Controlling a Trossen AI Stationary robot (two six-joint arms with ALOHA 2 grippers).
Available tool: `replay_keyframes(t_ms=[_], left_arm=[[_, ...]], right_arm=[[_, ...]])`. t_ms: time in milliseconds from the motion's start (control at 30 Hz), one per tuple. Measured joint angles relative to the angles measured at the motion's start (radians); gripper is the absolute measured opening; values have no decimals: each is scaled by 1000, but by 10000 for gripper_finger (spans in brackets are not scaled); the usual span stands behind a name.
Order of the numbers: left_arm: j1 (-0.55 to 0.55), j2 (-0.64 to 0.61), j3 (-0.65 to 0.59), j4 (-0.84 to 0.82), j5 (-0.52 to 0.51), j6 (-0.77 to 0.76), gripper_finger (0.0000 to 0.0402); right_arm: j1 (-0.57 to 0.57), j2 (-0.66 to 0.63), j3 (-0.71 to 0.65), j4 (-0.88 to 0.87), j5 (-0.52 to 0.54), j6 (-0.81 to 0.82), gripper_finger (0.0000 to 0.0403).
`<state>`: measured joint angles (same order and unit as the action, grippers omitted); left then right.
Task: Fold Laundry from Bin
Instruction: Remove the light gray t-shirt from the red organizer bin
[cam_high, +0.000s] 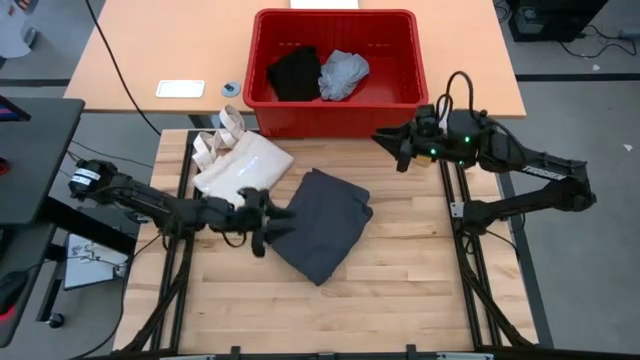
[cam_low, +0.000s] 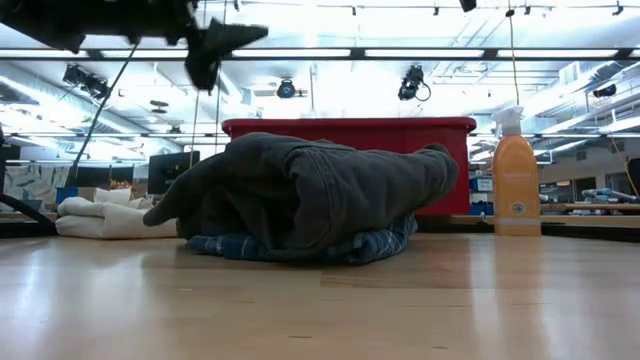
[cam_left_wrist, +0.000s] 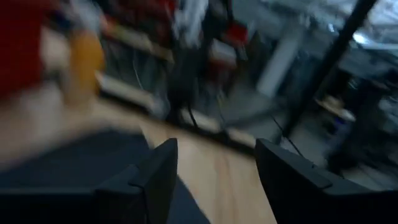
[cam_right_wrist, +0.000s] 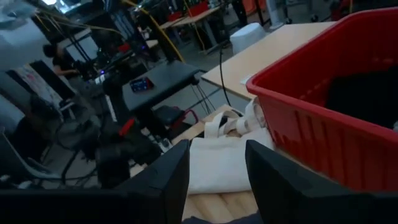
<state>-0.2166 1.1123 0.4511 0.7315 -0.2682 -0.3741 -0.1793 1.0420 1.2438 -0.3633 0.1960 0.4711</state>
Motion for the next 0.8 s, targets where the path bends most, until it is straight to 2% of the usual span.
replay_keyframes(t_ms=[100, 200, 267, 400, 467, 533, 633, 700, 800], left_arm=[[37, -3, 0, 131, -25, 125, 219], [69, -3, 1, 164, -26, 108, 219], [92, -2, 1, 172, -25, -8, 219], [160, -7, 1, 192, -12, -378, 219], [200, -20, 4, 186, 65, -475, 219], [234, -21, 48, 161, 176, -500, 217], [269, -20, 171, -23, 304, -473, 205], [288, -20, 293, -256, 344, -397, 195], [330, 2, 489, -638, 338, -222, 182]], right_arm=[[47, 11, 0, 0, 58, -16, 165], [80, 23, 0, 8, 100, -7, 165], [90, 36, 0, 46, 115, 21, 165], [95, 55, 0, 127, 86, 53, 165], [94, 66, 0, 157, 40, 62, 165], [94, 72, 0, 158, -7, 97, 165], [96, 85, 0, 192, -39, 142, 165], [96, 99, 0, 232, -38, 158, 165], [95, 111, 0, 269, -35, 163, 165]])
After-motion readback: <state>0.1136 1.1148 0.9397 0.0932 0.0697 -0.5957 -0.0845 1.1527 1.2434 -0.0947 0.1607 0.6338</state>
